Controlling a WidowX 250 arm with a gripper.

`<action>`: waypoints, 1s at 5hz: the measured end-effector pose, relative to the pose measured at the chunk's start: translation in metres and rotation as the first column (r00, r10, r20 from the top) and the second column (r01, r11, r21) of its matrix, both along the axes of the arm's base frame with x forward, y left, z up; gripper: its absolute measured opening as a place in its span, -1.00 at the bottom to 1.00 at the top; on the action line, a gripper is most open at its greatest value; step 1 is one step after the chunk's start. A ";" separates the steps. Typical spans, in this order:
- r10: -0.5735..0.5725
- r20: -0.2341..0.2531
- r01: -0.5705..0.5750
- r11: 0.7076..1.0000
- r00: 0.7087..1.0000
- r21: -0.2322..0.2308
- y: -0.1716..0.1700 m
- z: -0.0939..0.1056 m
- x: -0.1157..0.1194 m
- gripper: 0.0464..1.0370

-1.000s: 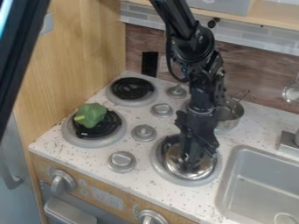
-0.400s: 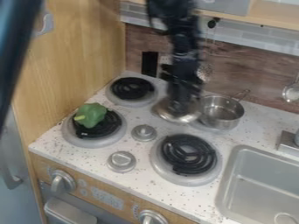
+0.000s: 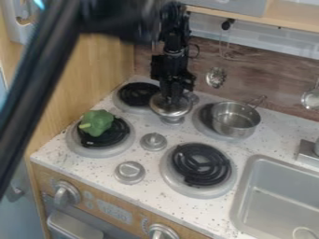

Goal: Take the pot lid and place it in between the silver pot and the green object

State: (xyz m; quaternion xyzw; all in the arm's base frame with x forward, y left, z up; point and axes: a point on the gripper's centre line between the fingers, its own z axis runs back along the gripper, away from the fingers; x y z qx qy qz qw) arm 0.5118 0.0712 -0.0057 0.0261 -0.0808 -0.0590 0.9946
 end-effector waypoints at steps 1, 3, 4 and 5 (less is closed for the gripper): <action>0.021 -0.044 -0.020 1.000 0.999 0.017 0.010 -0.019 -0.003 -0.61; 0.016 -0.053 -0.015 1.000 0.998 0.018 0.012 -0.028 -0.017 0.08; 0.022 0.016 -0.022 0.999 1.000 0.024 0.009 0.001 -0.034 0.68; 0.018 0.120 -0.019 1.000 0.993 0.003 0.002 0.051 -0.044 0.97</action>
